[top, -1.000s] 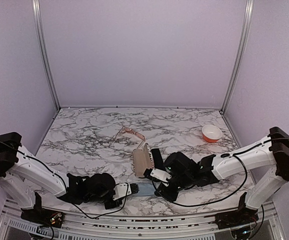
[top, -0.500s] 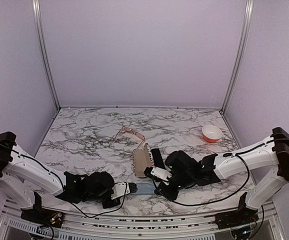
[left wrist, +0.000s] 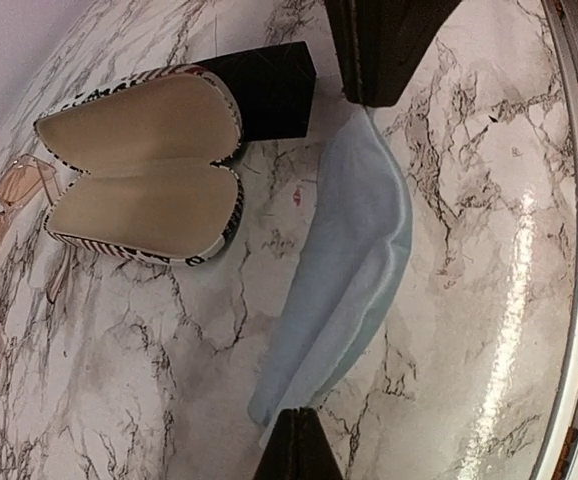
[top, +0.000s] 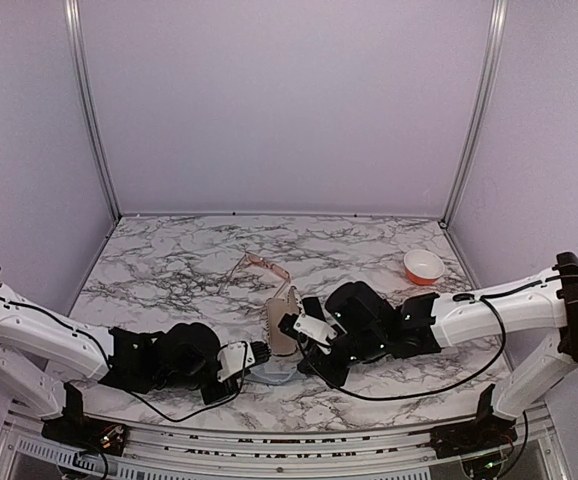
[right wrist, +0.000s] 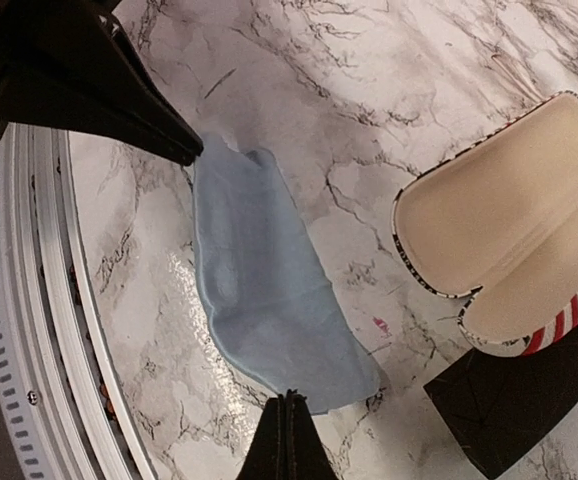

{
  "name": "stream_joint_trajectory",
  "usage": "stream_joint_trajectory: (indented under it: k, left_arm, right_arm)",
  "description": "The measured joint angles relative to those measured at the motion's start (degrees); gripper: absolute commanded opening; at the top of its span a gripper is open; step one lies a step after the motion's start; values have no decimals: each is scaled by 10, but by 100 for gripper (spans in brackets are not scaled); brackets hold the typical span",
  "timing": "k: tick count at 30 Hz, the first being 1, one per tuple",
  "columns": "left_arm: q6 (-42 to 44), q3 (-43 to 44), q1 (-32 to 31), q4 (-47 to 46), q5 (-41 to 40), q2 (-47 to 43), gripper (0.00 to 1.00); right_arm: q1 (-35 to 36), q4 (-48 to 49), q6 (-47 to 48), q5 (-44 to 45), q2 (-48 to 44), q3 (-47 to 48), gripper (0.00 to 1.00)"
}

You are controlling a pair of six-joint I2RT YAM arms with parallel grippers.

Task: Organize the sunglasses
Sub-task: Insert the folded cleaning cloth at the center of the board, then place the folded cleaning cloth in the sunglasses case.

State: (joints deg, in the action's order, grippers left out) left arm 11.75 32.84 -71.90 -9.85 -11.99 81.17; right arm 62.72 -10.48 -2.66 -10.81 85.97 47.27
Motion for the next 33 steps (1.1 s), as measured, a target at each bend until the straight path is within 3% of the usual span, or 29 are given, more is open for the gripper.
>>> stream_joint_trajectory:
  k: [16,33]
  left_arm:
    - [-40,51,66,30,10,-56,0]
    - [18,150,167,40,39,46,0]
  right_arm:
    - [-16,-20,16,19,-6,58,0]
    - [-16,-16,7,0,83,107,0]
